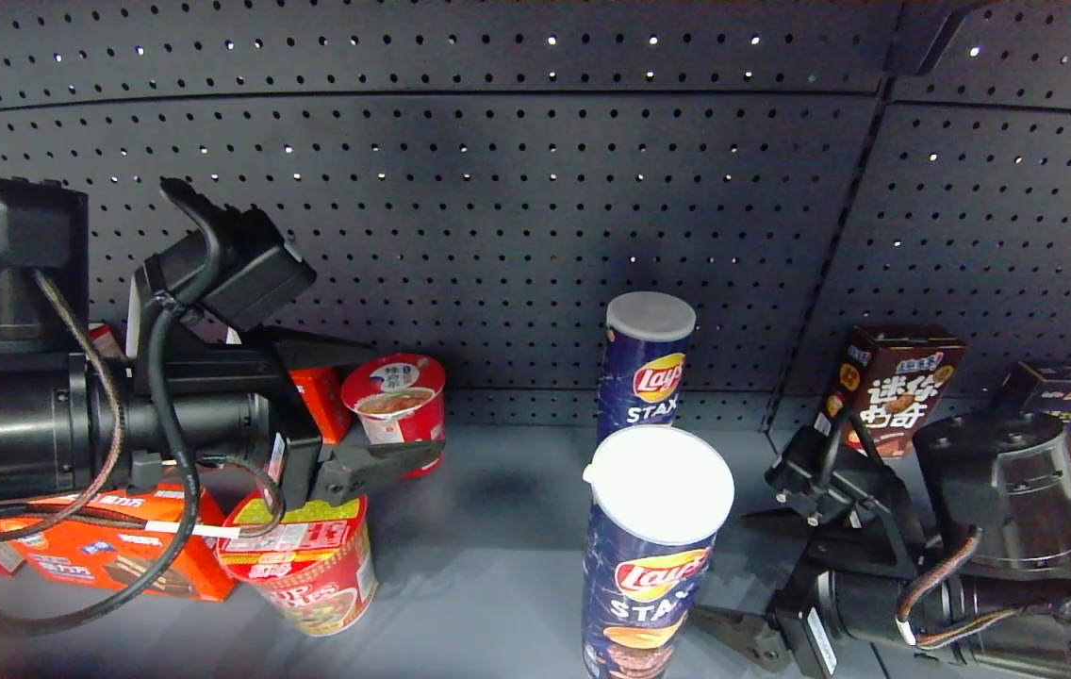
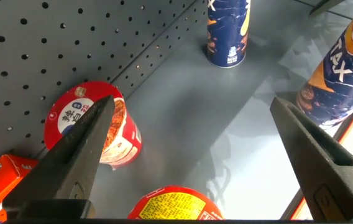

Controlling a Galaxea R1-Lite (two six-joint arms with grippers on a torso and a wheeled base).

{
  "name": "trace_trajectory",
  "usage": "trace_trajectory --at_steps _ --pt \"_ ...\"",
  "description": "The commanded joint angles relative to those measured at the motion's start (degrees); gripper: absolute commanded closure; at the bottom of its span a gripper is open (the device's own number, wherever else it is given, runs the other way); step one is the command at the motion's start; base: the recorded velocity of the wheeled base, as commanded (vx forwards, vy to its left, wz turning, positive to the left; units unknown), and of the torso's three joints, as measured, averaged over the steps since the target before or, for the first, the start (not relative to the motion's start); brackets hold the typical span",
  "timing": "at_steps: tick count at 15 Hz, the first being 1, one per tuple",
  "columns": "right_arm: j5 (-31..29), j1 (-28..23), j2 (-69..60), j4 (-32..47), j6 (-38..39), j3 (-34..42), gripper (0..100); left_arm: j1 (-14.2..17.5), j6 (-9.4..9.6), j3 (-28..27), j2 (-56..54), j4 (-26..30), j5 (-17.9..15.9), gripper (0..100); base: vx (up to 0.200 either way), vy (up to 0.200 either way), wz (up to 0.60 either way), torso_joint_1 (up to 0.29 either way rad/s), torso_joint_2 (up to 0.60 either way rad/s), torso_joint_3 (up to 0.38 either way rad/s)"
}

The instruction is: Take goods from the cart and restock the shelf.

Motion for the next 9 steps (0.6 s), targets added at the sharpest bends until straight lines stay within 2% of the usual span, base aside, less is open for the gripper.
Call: trace_trajectory --at_steps 1,9 --pt "0.0 0.5 0.7 0.0 0.0 -0.5 0 0.0 -0.01 0.0 0.1 0.0 -0.1 0 0.000 0.000 0.00 0.000 0.00 0.000" --pt "-0.1 1.1 1.7 -0.1 0.0 -1.3 0 0.0 -0.01 0.3 0.1 -0.1 -0.1 0 0.000 0.000 0.00 0.000 0.00 0.000"
